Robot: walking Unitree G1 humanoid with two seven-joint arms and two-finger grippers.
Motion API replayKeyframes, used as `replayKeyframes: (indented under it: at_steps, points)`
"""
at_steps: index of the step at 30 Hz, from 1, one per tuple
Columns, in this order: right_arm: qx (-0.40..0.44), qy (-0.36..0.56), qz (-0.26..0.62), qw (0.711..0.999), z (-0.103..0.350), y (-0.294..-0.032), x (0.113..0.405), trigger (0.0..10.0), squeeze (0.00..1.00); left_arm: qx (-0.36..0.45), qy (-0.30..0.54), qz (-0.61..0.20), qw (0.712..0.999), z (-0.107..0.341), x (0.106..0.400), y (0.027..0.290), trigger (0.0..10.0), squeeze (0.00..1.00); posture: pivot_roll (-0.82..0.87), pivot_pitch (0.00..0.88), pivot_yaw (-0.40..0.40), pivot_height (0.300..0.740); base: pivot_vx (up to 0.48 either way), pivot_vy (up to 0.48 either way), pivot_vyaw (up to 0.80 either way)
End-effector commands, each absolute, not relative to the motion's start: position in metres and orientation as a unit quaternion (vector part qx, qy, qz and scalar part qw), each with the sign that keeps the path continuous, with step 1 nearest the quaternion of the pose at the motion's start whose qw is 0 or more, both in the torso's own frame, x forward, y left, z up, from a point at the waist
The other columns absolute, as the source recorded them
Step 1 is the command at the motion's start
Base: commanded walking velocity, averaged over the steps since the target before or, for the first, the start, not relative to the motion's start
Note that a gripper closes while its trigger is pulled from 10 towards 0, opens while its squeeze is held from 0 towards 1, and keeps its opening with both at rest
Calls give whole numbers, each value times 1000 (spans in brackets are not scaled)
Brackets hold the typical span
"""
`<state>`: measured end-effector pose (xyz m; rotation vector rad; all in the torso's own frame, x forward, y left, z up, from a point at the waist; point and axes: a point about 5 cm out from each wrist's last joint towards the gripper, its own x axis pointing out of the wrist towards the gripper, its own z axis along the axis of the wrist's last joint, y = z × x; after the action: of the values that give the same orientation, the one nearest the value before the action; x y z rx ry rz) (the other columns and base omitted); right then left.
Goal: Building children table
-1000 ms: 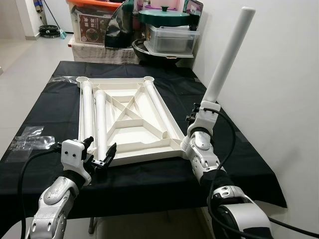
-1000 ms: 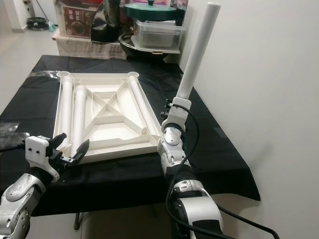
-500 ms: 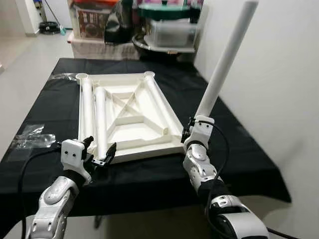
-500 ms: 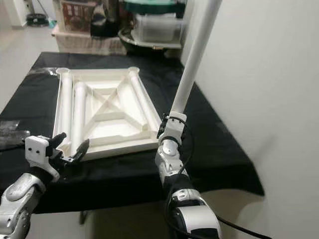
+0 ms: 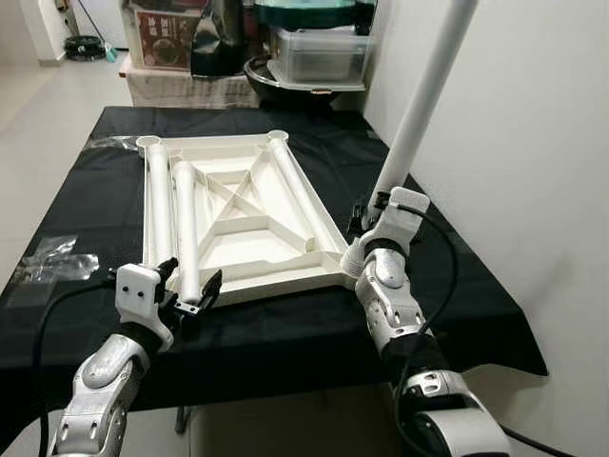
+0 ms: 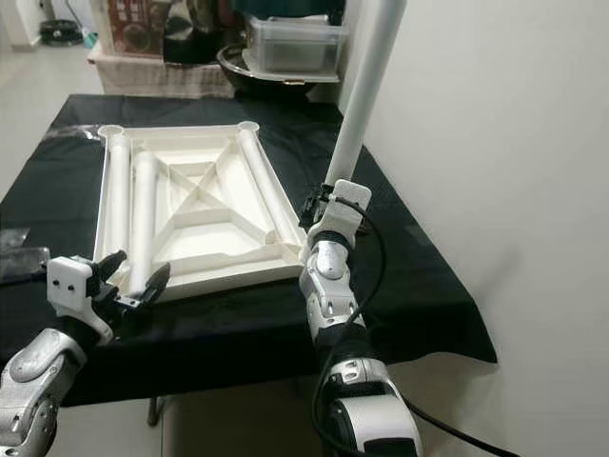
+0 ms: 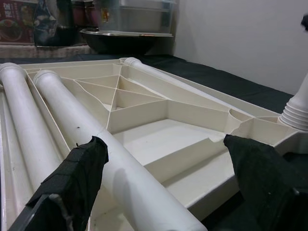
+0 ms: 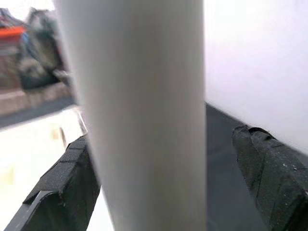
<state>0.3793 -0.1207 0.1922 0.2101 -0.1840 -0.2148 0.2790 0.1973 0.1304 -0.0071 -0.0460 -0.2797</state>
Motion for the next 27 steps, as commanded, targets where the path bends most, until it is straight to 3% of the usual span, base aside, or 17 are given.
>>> replayKeyframes:
  at_steps: [1, 8, 10, 11, 19, 27]
  points:
    - [102, -91, -89, 987, 195, -122, 380, 10000, 1000, -10, -18, -145, 989, 127, 280, 194, 10000, 0, 42, 0, -97, 740, 0, 0, 0]
    - [71, -74, -55, 993, 202, -142, 391, 10000, 1000, -12, -18, -147, 989, 126, 281, 194, 10000, 0, 39, 0, -96, 740, 0, 0, 0]
    - [57, -65, -46, 995, 203, -150, 395, 10000, 141, -12, -18, -147, 989, 126, 281, 193, 10000, 0, 42, 0, -97, 740, 0, 0, 0]
    - [52, -61, -38, 996, 204, -154, 397, 10000, 0, -12, -18, -148, 989, 126, 281, 193, 10000, 0, 43, 0, -96, 740, 0, 0, 0]
    - [47, -43, 1, 998, 208, -166, 405, 10000, 0, -11, -17, -147, 989, 126, 280, 194, 10000, 0, 47, 0, -100, 740, 0, 0, 0]
    - [98, -26, 130, 986, 226, -174, 411, 10000, 0, -12, -15, -146, 989, 123, 277, 194, 10000, 0, 50, 0, -109, 740, 0, 0, 0]
